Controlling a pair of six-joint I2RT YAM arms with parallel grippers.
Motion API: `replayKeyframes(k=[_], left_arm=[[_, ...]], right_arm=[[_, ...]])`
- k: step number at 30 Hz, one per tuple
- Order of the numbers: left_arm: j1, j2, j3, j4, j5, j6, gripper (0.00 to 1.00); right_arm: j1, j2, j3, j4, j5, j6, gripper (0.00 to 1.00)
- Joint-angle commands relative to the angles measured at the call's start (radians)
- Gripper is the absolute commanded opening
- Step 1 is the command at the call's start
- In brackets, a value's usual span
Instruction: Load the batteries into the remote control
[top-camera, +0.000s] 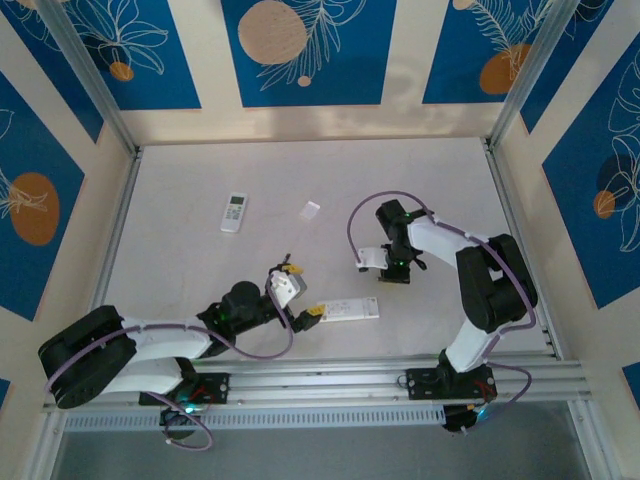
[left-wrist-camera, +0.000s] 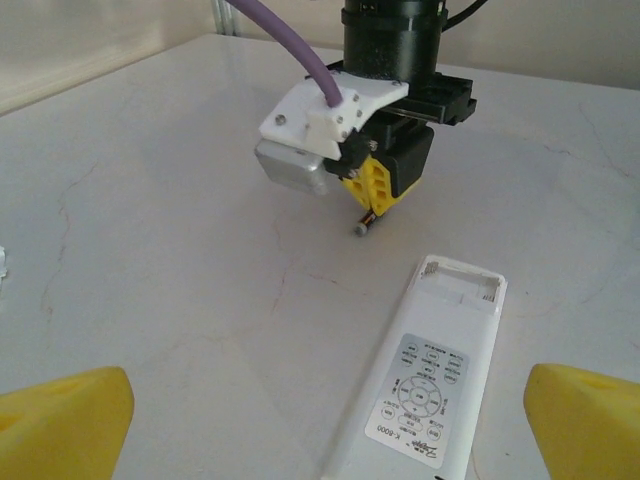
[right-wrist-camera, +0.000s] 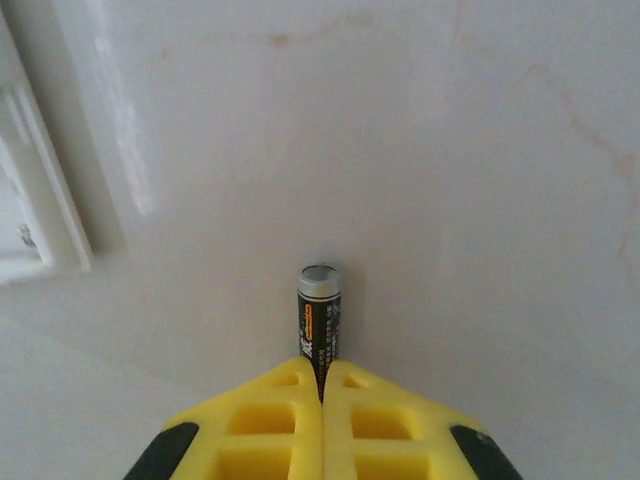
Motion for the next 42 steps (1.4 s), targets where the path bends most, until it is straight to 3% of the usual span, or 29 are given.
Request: replayKeyframes(k=[1,8,13,17,20,28,42], left_arm=[[-0.004,-0.012,0.004,0.005,-0.032,-0.081,1.0],[0.011,-0.097,0.061,-0.212,-0.05,-0.219,1.0],[0.029,-0.166,0.086,-0.332,-0.065,-0.254,1.0],[0.031,-0.163,0.086,-0.345,-0.077,-0.251,1.0],[0.032,-0.146,0.085,-0.342,-0.07,-0.259,1.0],[0.035,-0.123,0.085,-0.325,-0.048,-0.308,1.0],[0.048,-0.088,0.08,-0.292,-0.028,-0.328,1.0]], right_arm=[[0.064,-0.06,0.096,-0.025,-0.071,0.356,0.01],[0.176,-0.191,0.072,-0.047,-0.167,1.09,0.0],[0.2,-0.346,-0.056,-0.116,-0.257,1.384,0.0],[0.2,-0.421,-0.121,-0.173,-0.329,1.455,0.0],[0.207,-0.361,-0.116,-0.218,-0.313,1.469,0.0],[0.265,-0.159,-0.022,-0.3,-0.069,1.512,0.0],[0.282,-0.048,-0.001,-0.216,-0.01,1.559,0.06]])
